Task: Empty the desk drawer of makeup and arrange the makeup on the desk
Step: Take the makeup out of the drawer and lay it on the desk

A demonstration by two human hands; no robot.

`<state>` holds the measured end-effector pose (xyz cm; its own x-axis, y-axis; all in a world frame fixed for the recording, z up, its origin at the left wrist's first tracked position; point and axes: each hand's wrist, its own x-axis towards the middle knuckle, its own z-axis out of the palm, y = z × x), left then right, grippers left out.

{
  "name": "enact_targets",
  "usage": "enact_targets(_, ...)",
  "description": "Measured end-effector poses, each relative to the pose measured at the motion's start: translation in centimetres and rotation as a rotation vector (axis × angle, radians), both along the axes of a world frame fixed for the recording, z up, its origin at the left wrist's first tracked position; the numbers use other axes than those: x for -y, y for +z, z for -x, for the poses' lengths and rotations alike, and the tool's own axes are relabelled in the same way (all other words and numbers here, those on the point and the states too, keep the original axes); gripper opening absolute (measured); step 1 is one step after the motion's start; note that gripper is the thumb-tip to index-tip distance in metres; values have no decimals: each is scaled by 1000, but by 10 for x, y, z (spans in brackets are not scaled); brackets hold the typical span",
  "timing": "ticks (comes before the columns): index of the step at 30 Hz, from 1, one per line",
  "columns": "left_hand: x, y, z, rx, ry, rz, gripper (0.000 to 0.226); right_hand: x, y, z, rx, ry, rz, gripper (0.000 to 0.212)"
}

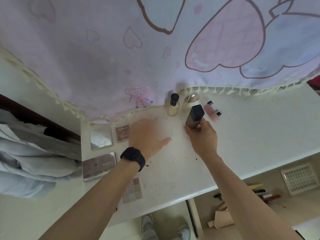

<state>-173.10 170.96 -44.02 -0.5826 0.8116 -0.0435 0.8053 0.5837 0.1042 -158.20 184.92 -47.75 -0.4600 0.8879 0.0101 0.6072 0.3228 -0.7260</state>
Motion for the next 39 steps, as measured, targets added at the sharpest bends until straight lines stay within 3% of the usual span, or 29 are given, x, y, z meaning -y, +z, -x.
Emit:
enact_targets(12,-10,6,32,201,56,-45,83,-8,6,2,57,8,37,27)
enact_targets(15,-6,2,36,210,20,-7,92,-7,8,6,81,-11,36,31)
enact_targets(20,-5,0,44,197,-18,-21,87,-4,12,18,196,-33,41,40)
enact_targets(26,-7,-5,46,215,-31,-20,90,0,10,19,191,-25,3,39)
enact_targets(32,-10,-7,46,249,-33,-51,85,7,1,21,332,57,-89,36)
enact_targets(39,-11,-5,47,261,-48,-51,87,19,1,24,297,-18,-128,40)
